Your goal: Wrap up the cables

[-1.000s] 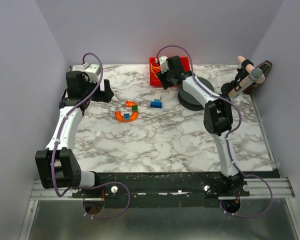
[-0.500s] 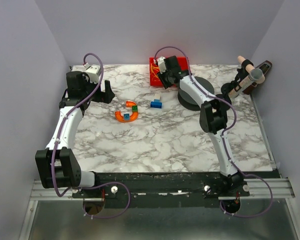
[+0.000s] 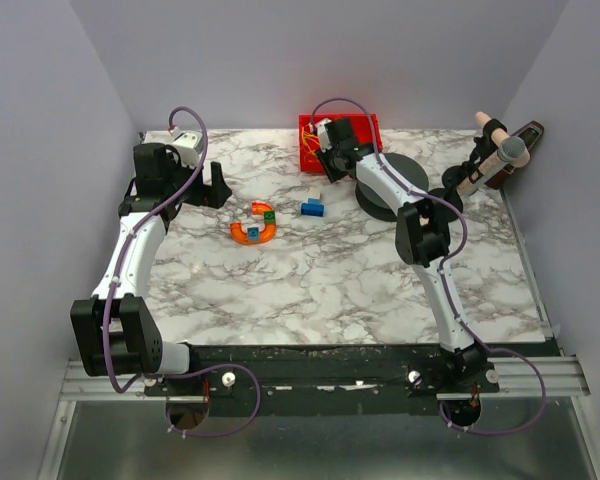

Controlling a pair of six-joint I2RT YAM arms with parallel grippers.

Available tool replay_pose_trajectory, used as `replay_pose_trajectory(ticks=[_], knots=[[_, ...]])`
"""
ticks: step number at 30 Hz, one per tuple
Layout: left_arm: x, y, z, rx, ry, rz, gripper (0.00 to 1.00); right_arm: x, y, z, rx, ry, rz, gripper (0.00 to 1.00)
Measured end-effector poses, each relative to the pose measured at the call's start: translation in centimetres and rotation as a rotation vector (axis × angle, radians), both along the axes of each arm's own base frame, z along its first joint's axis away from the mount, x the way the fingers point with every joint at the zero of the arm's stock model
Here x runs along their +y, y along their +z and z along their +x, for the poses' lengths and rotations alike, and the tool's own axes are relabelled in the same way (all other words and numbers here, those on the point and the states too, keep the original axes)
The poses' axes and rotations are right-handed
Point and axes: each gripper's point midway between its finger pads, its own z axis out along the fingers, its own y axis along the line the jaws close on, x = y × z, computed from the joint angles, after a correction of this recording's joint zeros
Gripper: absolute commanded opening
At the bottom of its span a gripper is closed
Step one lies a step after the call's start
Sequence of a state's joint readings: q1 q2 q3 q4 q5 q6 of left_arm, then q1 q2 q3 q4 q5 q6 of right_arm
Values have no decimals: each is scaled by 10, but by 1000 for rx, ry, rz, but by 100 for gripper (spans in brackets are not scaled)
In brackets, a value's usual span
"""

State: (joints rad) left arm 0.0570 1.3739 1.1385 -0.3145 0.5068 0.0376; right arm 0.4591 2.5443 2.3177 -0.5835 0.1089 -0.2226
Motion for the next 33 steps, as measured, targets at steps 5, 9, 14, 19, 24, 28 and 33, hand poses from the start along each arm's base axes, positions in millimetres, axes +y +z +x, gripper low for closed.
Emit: replay_pose_trajectory(ticks=[5,9,14,19,24,28,33], knots=[[0,0,0,1,-1,-1,99,0,-1,-2,10,-12,10,12],[0,0,0,1,-1,-1,99,0,-2,-3,19,-18,12,22],[0,1,-1,-2,-4,5,99,-1,-2,-6,32,-17,9,1],[0,2,-2,-6,-7,9,99,3,0,-7,37,11,15,1],[1,6,-2,-11,-13,20,99,6,-2,-13,49,53,20,1],[1,16,-1,-41,-23,36,99,2,12,-43,84,102,45,1],[0,30,-6,-68,-39,50,99,13,148,-60,-130,191,202,1]])
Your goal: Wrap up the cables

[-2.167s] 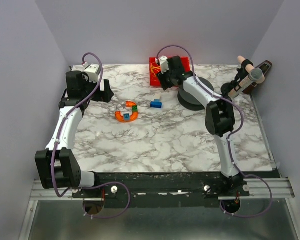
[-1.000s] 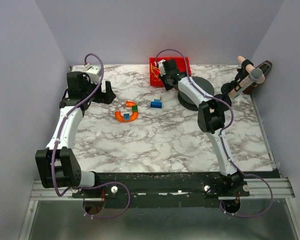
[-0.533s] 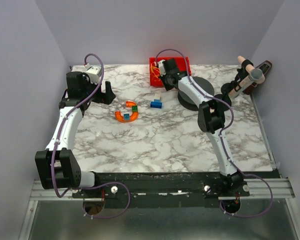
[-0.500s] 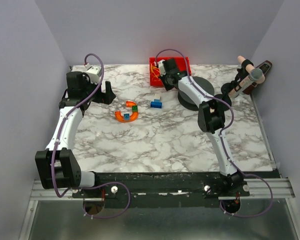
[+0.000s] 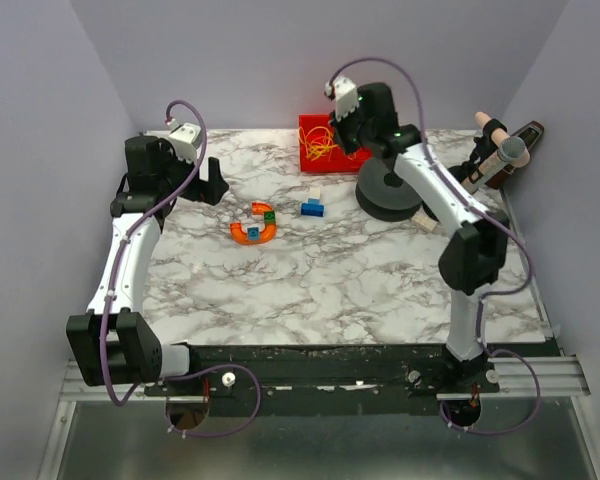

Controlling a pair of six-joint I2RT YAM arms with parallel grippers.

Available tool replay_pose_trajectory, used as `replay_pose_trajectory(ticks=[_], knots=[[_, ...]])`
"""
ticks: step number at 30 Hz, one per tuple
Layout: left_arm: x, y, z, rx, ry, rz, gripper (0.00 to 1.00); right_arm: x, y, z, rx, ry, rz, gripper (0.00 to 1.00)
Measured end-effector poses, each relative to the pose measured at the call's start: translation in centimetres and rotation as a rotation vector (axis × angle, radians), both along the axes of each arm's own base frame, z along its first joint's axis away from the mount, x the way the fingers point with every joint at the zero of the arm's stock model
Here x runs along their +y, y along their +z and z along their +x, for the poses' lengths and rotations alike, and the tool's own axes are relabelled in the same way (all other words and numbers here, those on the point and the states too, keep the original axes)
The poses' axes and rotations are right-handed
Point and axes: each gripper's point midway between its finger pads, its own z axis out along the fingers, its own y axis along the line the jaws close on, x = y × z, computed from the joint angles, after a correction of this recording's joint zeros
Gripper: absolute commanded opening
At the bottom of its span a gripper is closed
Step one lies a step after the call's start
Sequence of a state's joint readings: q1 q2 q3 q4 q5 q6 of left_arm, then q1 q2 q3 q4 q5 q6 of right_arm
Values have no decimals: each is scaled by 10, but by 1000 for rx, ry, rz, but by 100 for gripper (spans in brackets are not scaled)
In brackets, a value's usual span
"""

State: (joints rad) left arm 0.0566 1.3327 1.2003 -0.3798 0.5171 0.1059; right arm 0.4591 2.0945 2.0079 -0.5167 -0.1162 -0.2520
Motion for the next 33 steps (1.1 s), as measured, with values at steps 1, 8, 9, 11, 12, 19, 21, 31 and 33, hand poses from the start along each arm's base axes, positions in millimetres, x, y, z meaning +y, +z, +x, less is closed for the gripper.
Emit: replay_pose_trajectory(ticks=[1,8,9,11,12,19,21,31,33], knots=[[0,3,-1,-4,-3,2,99,2,39,-4,-73,18,48,1],[-9,45,-18,-88,-64,45,99,-3,284,-87,-529,190,350,1],[-10,53,-22,-103,-74,51,99,-6,319,-109,-601,231,396,0],[-15,70,-30,-138,-95,55,99,-12,365,-143,-704,295,460,1],[-17,78,-33,-159,-104,57,99,-15,390,-166,-763,338,500,1],[-32,122,-57,-255,-177,53,99,-37,497,-298,-1072,616,705,1],[-41,129,-64,-267,-216,51,99,-43,517,-330,-1123,695,751,1],[-75,145,-98,-277,-397,-2,99,-27,495,-336,-1009,802,802,1],[-79,149,-103,-274,-420,-22,99,-11,470,-315,-921,793,797,1]])
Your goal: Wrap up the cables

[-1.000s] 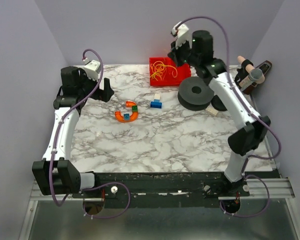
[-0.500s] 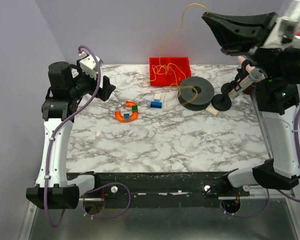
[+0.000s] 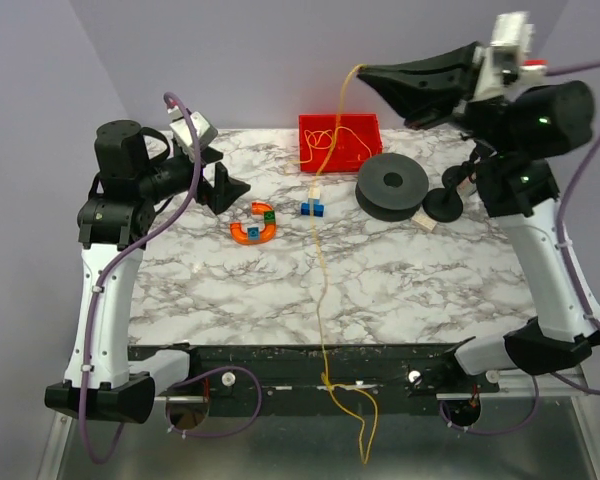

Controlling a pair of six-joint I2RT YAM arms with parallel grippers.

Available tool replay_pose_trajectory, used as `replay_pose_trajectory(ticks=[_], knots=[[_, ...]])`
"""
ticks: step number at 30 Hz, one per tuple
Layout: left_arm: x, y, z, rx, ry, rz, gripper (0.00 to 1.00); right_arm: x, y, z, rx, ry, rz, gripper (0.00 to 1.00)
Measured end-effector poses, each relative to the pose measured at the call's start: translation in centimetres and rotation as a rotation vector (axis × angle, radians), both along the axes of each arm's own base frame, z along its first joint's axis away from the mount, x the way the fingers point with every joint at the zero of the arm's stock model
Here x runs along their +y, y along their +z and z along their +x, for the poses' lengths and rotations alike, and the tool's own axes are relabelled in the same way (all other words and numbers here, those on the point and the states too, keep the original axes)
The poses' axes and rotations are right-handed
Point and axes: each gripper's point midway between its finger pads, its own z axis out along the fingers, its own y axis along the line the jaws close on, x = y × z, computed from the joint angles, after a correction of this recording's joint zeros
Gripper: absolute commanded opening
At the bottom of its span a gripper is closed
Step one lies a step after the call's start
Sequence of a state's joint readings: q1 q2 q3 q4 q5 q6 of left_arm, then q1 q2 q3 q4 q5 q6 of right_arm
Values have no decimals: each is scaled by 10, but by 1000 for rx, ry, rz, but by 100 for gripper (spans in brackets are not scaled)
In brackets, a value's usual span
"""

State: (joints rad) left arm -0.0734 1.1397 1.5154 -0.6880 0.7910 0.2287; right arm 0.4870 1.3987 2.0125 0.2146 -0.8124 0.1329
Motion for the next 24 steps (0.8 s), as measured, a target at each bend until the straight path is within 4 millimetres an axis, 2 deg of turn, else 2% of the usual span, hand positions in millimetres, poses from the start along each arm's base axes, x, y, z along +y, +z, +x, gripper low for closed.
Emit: replay_pose_trajectory(ticks=[3,6,8,11,14,17,21,24], knots=[[-7,16,-10,-8,-43,-38,99,31,-58,45,158,-8,-89,1],[-13,31,-19,-18,-85,-77,99,52,-115,79,289,-45,-168,1],[-17,34,-21,-12,-104,-100,99,62,-153,96,364,-72,-223,1],[-20,26,-18,18,-110,-122,99,69,-182,107,412,-83,-265,1],[-22,10,-7,51,-92,-120,99,74,-198,115,438,-86,-291,1],[-25,-8,8,80,-56,-95,99,77,-205,119,447,-88,-304,1],[-35,-44,28,98,-24,-26,97,79,-208,123,462,-88,-316,1],[-38,-83,39,135,16,28,97,78,-203,124,465,-100,-311,1]])
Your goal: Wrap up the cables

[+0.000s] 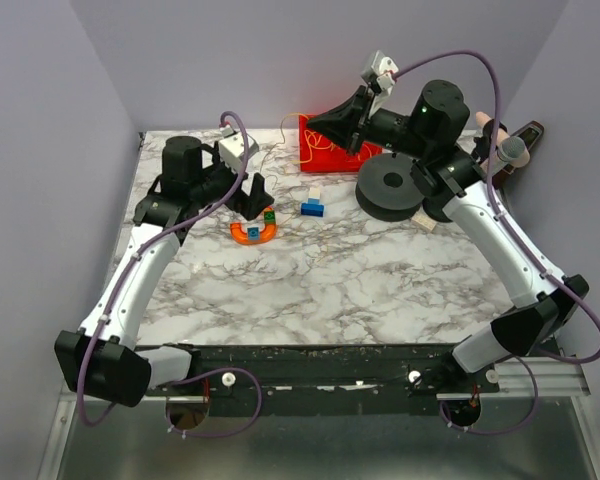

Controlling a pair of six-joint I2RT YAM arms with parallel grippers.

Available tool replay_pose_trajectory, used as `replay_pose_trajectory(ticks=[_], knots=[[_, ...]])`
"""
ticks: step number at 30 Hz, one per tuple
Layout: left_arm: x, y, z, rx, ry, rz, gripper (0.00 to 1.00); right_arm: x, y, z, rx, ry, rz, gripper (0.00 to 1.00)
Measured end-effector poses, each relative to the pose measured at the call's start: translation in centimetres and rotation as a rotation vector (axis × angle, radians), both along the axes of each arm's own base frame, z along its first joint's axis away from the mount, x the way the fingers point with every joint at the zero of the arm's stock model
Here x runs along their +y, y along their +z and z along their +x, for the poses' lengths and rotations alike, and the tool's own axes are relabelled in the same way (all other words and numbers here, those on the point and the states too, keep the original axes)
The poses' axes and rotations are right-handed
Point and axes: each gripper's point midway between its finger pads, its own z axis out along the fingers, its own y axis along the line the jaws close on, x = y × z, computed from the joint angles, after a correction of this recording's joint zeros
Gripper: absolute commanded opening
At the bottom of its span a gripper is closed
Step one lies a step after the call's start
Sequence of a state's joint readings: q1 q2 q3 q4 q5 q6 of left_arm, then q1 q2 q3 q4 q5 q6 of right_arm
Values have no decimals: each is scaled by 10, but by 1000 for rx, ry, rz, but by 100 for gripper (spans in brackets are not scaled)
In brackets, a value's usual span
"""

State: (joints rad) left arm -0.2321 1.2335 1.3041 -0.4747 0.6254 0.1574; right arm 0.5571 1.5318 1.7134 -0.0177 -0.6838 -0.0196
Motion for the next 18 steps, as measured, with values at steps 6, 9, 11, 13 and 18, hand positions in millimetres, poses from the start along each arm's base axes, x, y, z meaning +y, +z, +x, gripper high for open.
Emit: replay_pose_trajectory(ticks=[6,9,11,13,18], knots=[[18,-67,19,64,130,82,97,-8,29,-1,-35,-45,24,1],[17,-76,30,57,148,78,98,-11,45,-5,-60,-44,42,1],[15,-74,35,42,149,62,98,-12,54,-8,-75,-43,51,1],[8,-68,37,26,124,32,98,-14,62,-11,-84,-43,58,1],[-24,-50,29,-4,-4,-11,94,-18,76,-17,-107,-43,73,1]])
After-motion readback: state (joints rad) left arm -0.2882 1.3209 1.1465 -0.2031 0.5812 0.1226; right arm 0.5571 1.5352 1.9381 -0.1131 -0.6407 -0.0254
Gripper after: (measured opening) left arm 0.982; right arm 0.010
